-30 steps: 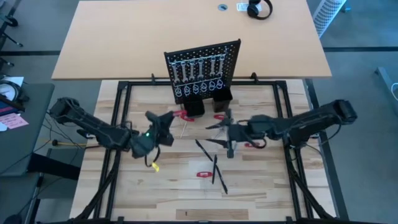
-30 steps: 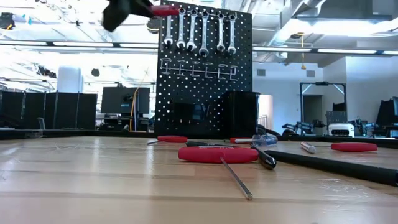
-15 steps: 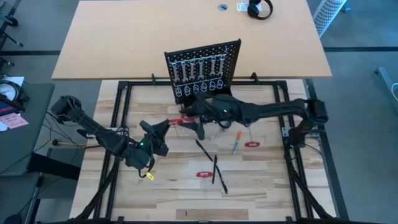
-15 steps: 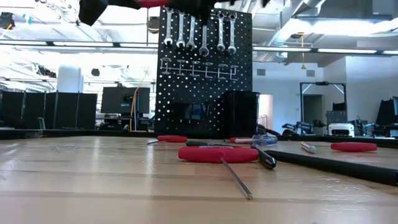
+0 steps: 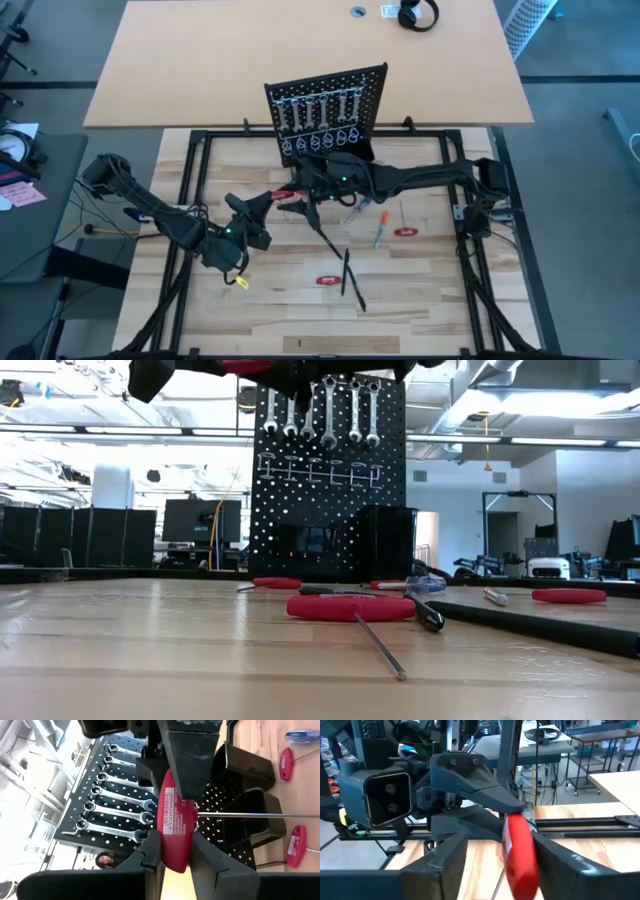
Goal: Hang tools onto peg board
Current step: Hang the allen wrench on the peg board, then adjust the peg board, then hang the allen wrench on the peg board
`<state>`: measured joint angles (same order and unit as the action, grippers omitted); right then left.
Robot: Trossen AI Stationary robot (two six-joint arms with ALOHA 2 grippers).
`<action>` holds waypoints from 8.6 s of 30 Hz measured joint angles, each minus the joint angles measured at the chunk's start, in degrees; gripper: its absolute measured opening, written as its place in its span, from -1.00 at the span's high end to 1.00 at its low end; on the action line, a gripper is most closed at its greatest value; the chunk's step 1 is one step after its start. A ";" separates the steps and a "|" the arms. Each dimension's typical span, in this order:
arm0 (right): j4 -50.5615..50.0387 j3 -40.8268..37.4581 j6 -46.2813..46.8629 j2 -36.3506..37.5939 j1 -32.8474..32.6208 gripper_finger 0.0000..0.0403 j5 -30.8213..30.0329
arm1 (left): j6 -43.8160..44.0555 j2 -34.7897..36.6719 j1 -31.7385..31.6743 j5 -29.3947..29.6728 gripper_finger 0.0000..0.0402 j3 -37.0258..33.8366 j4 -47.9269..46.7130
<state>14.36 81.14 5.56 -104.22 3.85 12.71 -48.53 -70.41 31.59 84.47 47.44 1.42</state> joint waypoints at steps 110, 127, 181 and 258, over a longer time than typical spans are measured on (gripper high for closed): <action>13.19 -6.59 -26.67 -1.55 8.67 -0.08 -24.91 | 83.50 11.82 -3.97 -11.98 0.09 -7.36 -48.95; -28.86 -8.20 -21.24 18.11 -5.24 -0.04 -30.09 | 44.86 11.82 -33.71 -44.37 0.28 -25.40 11.85; -7.95 -43.97 -5.00 26.12 -15.12 0.05 -41.77 | 31.67 -17.30 -64.72 -64.59 0.95 -18.67 28.20; 19.69 -36.39 -16.16 1.50 -22.77 0.05 -32.41 | 60.32 -12.94 -14.74 -52.23 1.00 -26.42 38.04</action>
<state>34.05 44.75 -10.60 -102.73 -18.92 -19.70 11.79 -83.35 16.86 32.23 21.02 39.46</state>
